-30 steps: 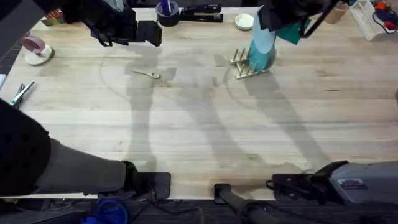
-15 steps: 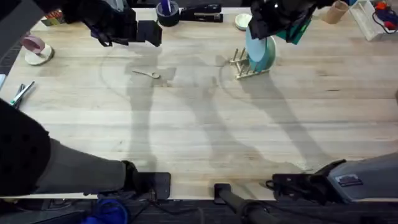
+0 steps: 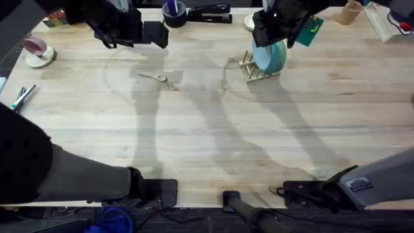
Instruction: Pick up the plates from the table one by one and place each into a slot on the dish rack.
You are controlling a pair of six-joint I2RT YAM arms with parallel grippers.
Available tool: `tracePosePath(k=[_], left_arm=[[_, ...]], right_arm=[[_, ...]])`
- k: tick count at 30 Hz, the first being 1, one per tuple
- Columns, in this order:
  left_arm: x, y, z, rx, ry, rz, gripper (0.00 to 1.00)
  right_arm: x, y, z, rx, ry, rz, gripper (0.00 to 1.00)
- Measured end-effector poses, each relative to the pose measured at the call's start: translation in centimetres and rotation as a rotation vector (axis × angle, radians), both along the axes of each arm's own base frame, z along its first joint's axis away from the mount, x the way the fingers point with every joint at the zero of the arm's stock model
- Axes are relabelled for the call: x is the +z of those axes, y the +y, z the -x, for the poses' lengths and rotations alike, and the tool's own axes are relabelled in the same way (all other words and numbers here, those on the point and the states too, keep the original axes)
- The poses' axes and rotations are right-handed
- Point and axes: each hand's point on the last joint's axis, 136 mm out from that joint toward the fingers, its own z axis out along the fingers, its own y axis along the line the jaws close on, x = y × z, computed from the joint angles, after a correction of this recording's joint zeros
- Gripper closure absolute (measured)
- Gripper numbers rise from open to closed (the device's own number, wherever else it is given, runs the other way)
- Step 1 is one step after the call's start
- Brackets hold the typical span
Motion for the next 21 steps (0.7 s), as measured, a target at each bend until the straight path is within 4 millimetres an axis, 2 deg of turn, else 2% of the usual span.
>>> tracePosePath(k=[9, 21], left_arm=[[0.0, 0.0, 0.0, 0.0, 0.0, 0.0, 0.006], [0.0, 0.0, 0.0, 0.0, 0.0, 0.0, 0.006]], right_arm=[[-0.1, 0.0, -0.1, 0.0, 0.0, 0.0, 0.97], [-2.6, 0.9, -0.4, 0.014, 0.063, -0.01, 0.97]])
